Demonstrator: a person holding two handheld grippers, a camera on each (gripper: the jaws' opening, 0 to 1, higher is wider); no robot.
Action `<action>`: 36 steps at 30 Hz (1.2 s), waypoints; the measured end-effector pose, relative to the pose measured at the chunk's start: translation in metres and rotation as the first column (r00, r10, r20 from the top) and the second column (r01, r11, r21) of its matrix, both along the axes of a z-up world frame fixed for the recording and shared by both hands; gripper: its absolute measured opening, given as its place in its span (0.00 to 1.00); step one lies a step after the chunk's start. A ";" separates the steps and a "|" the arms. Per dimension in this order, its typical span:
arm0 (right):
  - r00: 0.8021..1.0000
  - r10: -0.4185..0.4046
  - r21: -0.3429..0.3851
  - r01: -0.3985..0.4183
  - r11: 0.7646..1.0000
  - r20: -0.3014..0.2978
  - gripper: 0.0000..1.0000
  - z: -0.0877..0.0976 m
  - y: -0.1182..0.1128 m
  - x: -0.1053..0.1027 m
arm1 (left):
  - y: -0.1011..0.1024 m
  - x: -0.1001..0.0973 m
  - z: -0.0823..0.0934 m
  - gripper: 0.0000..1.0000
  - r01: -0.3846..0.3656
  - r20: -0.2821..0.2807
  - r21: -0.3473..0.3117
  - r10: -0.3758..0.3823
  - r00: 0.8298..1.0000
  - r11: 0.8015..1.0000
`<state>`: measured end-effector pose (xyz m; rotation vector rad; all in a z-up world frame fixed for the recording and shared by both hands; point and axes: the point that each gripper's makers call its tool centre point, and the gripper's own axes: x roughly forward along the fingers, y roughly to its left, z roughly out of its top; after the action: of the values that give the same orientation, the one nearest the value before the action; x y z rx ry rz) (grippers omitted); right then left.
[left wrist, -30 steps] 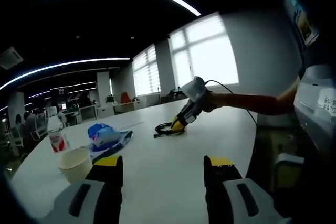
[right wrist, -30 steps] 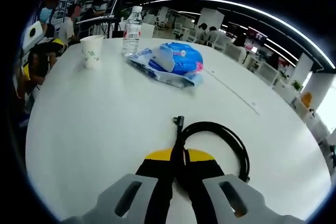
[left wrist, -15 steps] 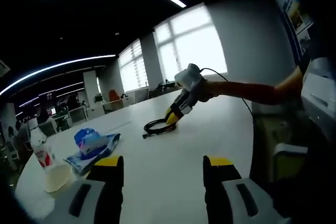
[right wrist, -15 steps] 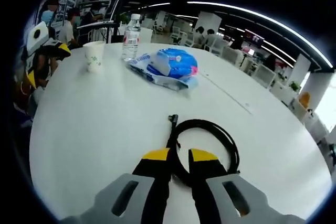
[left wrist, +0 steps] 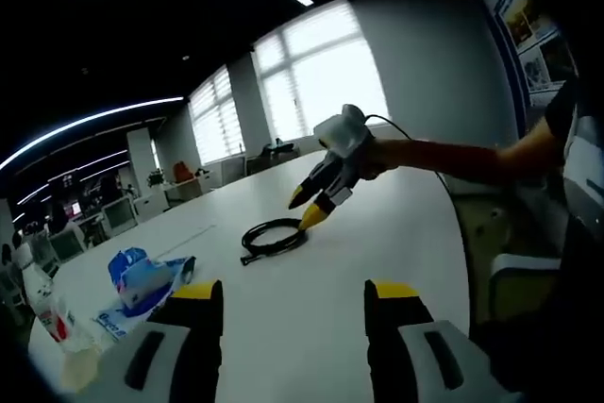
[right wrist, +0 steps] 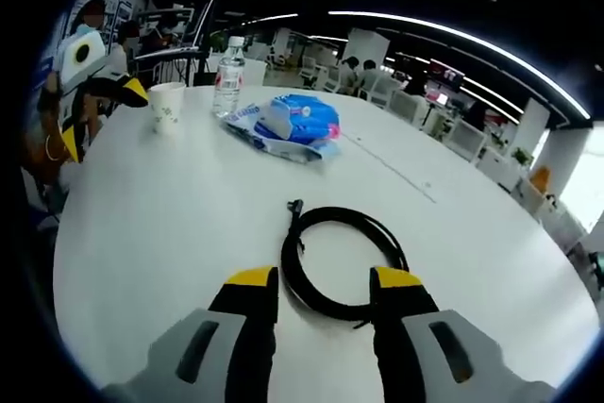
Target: Arrange the tabletop items into an orderly group along one side of the table until the central work area is clear of visible clutter.
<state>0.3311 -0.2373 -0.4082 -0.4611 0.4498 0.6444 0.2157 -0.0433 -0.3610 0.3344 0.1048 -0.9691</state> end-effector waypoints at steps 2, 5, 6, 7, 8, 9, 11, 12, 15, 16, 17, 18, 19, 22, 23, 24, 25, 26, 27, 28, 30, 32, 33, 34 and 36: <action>1.000 -0.008 0.023 0.008 1.000 -0.006 0.35 0.001 -0.003 0.001 | -0.008 0.002 0.000 0.60 0.017 -0.031 -0.019 -0.018 0.999 1.000; 1.000 -0.020 0.066 0.021 0.998 -0.017 0.35 0.003 -0.006 0.003 | -0.019 0.008 0.002 0.60 0.035 -0.038 -0.022 -0.036 0.999 0.999; 1.000 -0.022 0.073 0.024 0.997 -0.020 0.35 0.003 -0.007 0.004 | -0.023 0.010 0.001 0.60 0.041 -0.041 -0.008 -0.041 0.998 0.999; 0.999 -0.025 0.075 0.026 0.997 -0.020 0.35 0.004 -0.008 0.005 | -0.026 0.011 0.000 0.60 0.045 -0.039 0.003 -0.045 0.998 0.999; 0.999 -0.027 0.075 0.028 0.997 -0.019 0.35 0.004 -0.009 0.005 | -0.028 0.013 0.000 0.60 0.047 -0.038 0.006 -0.047 0.998 0.999; 0.999 -0.029 0.074 0.030 0.997 -0.018 0.35 0.004 -0.010 0.005 | -0.030 0.015 0.000 0.60 0.050 -0.037 0.009 -0.049 0.998 0.999; 0.999 -0.033 0.074 0.035 0.997 -0.017 0.34 0.005 -0.012 0.006 | -0.033 0.018 0.001 0.60 0.054 -0.036 0.015 -0.053 0.998 0.998; 0.999 -0.035 0.078 0.036 0.996 -0.015 0.34 0.005 -0.013 0.006 | -0.036 0.022 0.002 0.60 0.059 -0.026 0.020 -0.058 0.998 0.998; 0.999 -0.042 0.096 0.044 0.994 -0.019 0.34 0.004 -0.015 0.009 | -0.040 0.033 0.001 0.59 0.053 -0.031 0.026 -0.052 0.998 0.998; 0.999 -0.043 0.093 0.045 0.995 -0.018 0.34 0.004 -0.016 0.009 | -0.041 0.036 0.001 0.59 0.053 -0.030 0.028 -0.052 0.998 0.998; 0.999 -0.046 0.093 0.047 0.995 -0.019 0.34 0.003 -0.018 0.009 | -0.042 0.038 0.001 0.59 0.054 -0.030 0.033 -0.053 0.998 0.998; 0.999 -0.047 0.094 0.049 0.994 -0.020 0.34 0.003 -0.019 0.010 | -0.043 0.039 0.000 0.59 0.056 -0.029 0.038 -0.055 0.998 0.998; 0.999 -0.050 0.095 0.052 0.994 -0.021 0.34 0.003 -0.020 0.011 | -0.044 0.041 -0.001 0.59 0.055 -0.027 0.042 -0.054 0.998 0.998; 0.998 -0.055 0.095 0.057 0.994 -0.022 0.32 0.002 -0.023 0.013 | -0.047 0.048 -0.004 0.58 0.051 -0.028 0.051 -0.050 0.998 0.997; 0.998 -0.061 0.100 0.063 0.993 -0.025 0.31 0.002 -0.026 0.014 | -0.049 0.052 -0.006 0.57 0.053 -0.027 0.057 -0.052 0.998 0.997; 0.998 -0.065 0.108 0.068 0.992 -0.025 0.31 0.002 -0.028 0.016 | -0.051 0.057 -0.008 0.56 0.052 -0.028 0.058 -0.050 0.998 0.997; 0.997 -0.067 0.113 0.070 0.991 -0.026 0.31 0.002 -0.029 0.017 | -0.051 0.064 -0.011 0.56 0.038 -0.049 0.057 -0.036 0.998 0.998; 0.997 -0.071 0.118 0.074 0.990 -0.028 0.31 0.001 -0.030 0.017 | -0.053 0.067 -0.013 0.56 0.036 -0.054 0.054 -0.034 0.998 0.998; 0.997 -0.074 0.120 0.077 0.990 -0.030 0.31 0.000 -0.031 0.018 | -0.053 0.069 -0.013 0.56 0.037 -0.055 0.054 -0.034 0.998 0.998; 0.996 -0.079 0.121 0.083 0.989 -0.035 0.31 -0.001 -0.032 0.019 | -0.055 0.070 -0.014 0.56 0.038 -0.058 0.054 -0.034 0.998 0.998; 0.995 -0.085 0.114 0.090 0.989 -0.047 0.30 -0.003 -0.035 0.020 | -0.060 0.072 -0.016 0.56 0.050 -0.060 0.067 -0.046 0.997 0.997; 0.993 -0.097 0.127 0.104 0.986 -0.062 0.30 -0.002 -0.037 0.023 | -0.064 0.074 -0.019 0.56 0.066 -0.063 0.089 -0.061 0.996 0.994; 0.993 -0.097 0.140 0.105 0.985 -0.063 0.30 -0.001 -0.037 0.024 | -0.066 0.076 -0.020 0.56 0.068 -0.065 0.097 -0.061 0.996 0.993; 0.993 -0.098 0.153 0.107 0.982 -0.064 0.30 0.001 -0.037 0.025 | -0.068 0.078 -0.020 0.56 0.068 -0.066 0.104 -0.062 0.996 0.992; 0.993 -0.101 0.164 0.111 0.980 -0.065 0.29 0.003 -0.037 0.027 | -0.070 0.079 -0.020 0.56 0.073 -0.061 0.113 -0.067 0.996 0.991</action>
<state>0.3577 -0.2745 -0.4056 -0.2581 0.4663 0.5876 0.2947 -0.1138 -0.3808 0.4188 0.2024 -1.0444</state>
